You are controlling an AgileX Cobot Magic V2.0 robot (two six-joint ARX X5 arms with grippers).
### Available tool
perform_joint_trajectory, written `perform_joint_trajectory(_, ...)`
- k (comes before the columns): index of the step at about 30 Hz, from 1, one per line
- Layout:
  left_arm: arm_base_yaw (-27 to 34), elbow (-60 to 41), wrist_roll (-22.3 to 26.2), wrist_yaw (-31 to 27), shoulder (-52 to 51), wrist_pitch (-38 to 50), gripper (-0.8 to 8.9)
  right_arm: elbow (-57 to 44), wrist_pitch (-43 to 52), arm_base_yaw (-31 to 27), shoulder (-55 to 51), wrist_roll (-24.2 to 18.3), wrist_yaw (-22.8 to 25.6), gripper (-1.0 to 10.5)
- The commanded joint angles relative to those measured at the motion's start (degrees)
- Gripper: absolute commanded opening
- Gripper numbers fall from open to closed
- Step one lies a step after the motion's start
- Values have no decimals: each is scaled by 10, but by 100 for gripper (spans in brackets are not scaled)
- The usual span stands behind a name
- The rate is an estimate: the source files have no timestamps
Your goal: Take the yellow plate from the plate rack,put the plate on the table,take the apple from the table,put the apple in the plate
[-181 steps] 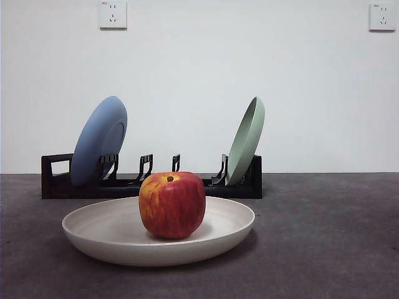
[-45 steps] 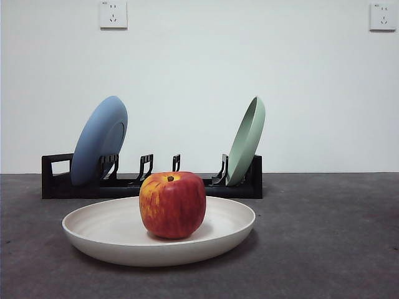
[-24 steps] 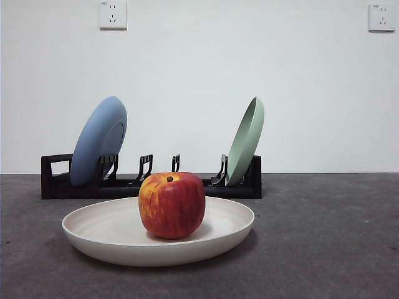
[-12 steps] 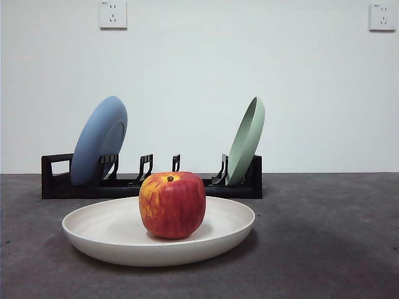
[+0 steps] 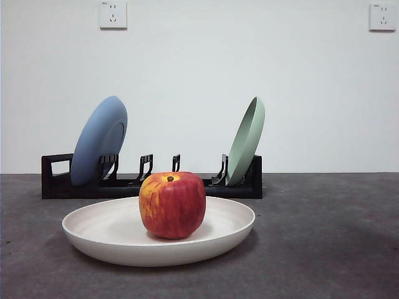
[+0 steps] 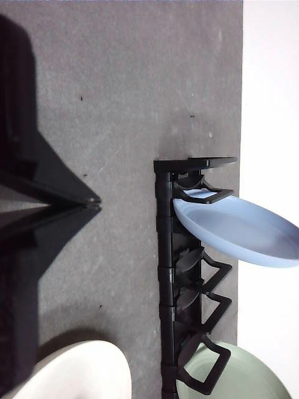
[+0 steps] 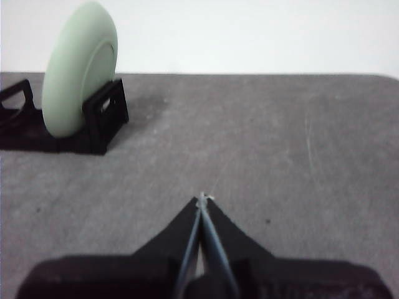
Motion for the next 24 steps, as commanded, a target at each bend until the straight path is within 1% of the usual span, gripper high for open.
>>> perform_joint_trajectory(1,2,-6,-3,0,0,6,-3,-7,-15,-1,-1,9,3,2)
perform_joint_trajectory(24,2,-6,-3,0,0,7,-3,-6,-14,0,-1,9,5,2)
